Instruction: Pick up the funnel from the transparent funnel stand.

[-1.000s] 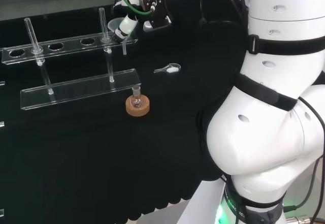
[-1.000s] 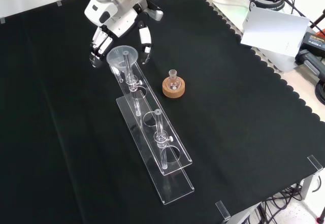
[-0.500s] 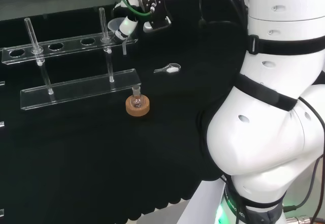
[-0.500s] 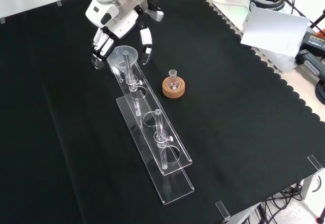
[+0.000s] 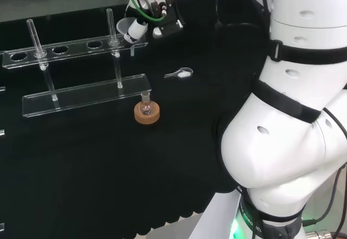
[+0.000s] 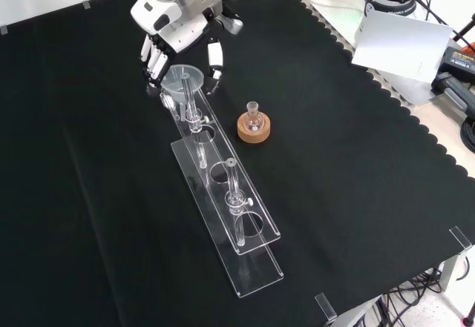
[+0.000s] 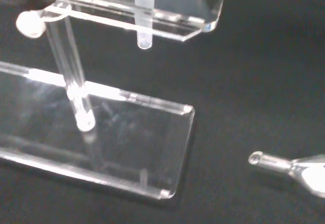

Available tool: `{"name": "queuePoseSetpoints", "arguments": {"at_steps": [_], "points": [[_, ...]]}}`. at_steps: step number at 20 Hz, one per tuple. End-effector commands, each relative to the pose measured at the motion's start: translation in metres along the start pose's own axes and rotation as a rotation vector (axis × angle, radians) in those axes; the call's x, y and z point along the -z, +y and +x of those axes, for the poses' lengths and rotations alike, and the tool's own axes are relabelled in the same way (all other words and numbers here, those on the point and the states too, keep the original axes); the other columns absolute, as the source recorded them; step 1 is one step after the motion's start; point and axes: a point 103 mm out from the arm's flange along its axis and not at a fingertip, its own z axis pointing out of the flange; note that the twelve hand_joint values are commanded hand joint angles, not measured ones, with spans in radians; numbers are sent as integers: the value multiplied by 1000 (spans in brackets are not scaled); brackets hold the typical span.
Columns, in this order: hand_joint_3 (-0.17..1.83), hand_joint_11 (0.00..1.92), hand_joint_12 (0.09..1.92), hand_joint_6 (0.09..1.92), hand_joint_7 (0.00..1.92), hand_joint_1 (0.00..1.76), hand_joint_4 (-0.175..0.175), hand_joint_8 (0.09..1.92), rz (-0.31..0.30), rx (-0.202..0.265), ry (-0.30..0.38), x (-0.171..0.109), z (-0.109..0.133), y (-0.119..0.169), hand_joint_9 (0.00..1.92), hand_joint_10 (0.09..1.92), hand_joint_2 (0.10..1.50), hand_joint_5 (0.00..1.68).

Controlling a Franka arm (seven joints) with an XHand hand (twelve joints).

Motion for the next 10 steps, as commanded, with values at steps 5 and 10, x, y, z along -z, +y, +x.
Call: {"name": "queuePoseSetpoints", "arguments": {"at_steps": [5, 10], "points": [[531, 806, 1112, 620, 785, 815, 22, 612, -136, -27, -133, 80, 7, -33, 1099, 337, 820, 787], [531, 797, 1115, 657, 768, 798, 19, 635, -124, -46, -141, 102, 3, -60, 1102, 324, 819, 760]]}}
